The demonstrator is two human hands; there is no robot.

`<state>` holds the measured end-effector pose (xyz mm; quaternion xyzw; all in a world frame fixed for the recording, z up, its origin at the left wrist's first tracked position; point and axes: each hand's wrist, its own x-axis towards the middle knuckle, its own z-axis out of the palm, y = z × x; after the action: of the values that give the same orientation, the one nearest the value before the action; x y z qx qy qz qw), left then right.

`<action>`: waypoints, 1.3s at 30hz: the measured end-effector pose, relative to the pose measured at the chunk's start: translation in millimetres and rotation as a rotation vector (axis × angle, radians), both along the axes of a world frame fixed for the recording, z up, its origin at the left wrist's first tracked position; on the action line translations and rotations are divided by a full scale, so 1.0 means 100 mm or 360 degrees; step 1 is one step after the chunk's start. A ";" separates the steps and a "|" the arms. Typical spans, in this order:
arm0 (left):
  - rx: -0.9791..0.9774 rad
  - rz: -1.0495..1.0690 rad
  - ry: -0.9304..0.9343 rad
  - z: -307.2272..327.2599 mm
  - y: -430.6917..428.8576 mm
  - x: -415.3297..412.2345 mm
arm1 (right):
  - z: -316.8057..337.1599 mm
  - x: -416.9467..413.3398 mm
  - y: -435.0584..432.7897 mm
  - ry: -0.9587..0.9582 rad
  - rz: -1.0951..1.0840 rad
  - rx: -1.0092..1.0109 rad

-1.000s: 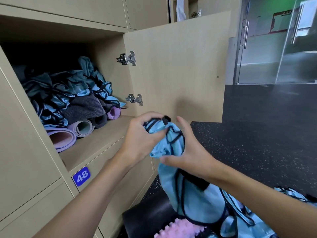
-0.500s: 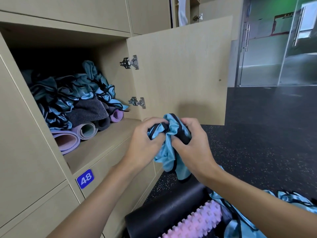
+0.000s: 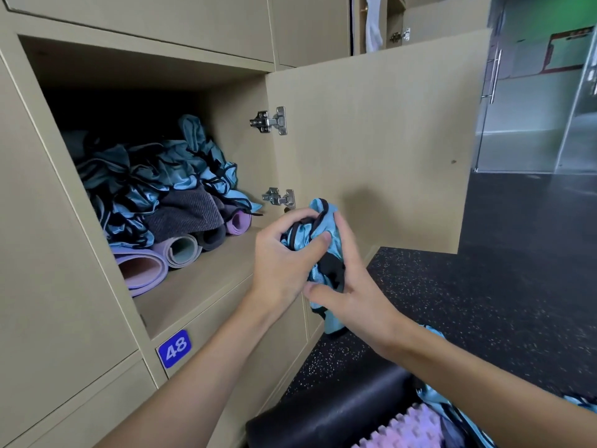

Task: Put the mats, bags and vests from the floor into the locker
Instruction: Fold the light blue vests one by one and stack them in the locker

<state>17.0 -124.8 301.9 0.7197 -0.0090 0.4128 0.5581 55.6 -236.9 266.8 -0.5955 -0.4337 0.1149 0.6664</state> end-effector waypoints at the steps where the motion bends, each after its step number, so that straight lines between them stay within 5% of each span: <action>1: -0.0002 0.0024 -0.0008 0.02 0.06 0.04 | 0.01 0.05 0.08 -0.0031 -0.0006 -0.0001; 13: -0.0180 0.0063 0.0107 0.23 1.12 0.42 | 0.27 0.70 1.42 -0.0478 -0.0144 0.0004; 25: -0.0223 0.0408 0.0252 0.37 2.21 0.90 | 0.52 1.34 2.85 -0.0303 -0.0061 0.0304; 28: -0.0147 0.0761 0.0280 0.22 2.44 0.83 | 0.69 1.45 3.12 -0.0347 0.0005 0.0358; 33: 0.0221 0.1915 0.0922 -0.09 2.71 0.57 | 1.02 1.36 3.55 -0.0591 0.0186 0.0321; 39: 0.0144 0.2262 0.1099 -0.29 2.86 0.40 | 1.27 0.90 4.23 -0.0626 0.0321 0.0613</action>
<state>56.9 161.0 273.1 0.6624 0.6098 0.4230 0.1020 145.6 185.7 393.4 -0.4228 -0.6254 -0.0214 0.6555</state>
